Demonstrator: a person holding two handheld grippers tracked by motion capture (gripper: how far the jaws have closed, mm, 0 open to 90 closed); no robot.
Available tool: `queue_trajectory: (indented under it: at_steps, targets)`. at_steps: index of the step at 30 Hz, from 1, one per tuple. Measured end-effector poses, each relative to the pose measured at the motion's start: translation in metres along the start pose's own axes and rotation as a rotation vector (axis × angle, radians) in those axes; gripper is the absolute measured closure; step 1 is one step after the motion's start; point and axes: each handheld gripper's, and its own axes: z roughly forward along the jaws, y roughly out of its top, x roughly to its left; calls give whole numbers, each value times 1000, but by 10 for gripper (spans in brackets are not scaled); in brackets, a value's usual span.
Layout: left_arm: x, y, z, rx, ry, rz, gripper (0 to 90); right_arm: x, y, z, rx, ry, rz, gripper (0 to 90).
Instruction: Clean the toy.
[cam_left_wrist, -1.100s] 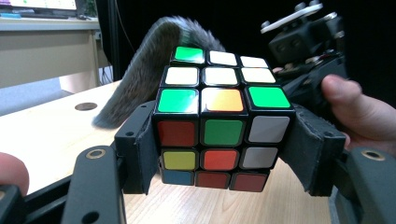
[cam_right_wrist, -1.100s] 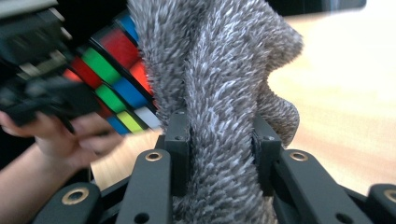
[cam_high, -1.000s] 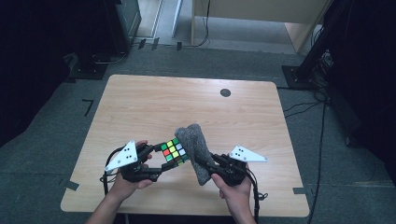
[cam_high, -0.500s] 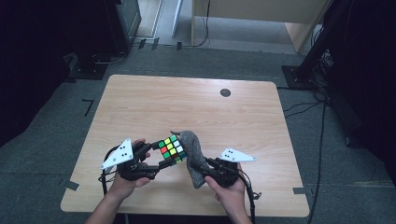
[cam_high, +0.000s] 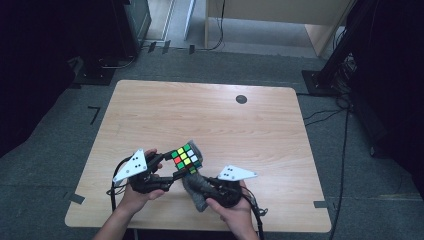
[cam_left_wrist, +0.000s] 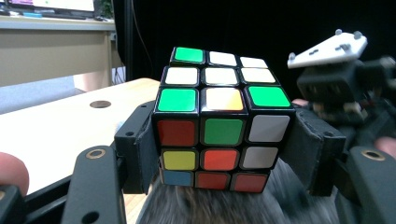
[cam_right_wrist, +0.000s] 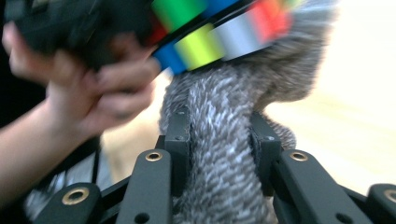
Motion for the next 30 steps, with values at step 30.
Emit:
queue_trajectory:
  at_steps: [30]
  targets:
    - [-6, 1, 2, -5, -55, -13, 344, 23, -8, 10, -77, -19, -41, 721]
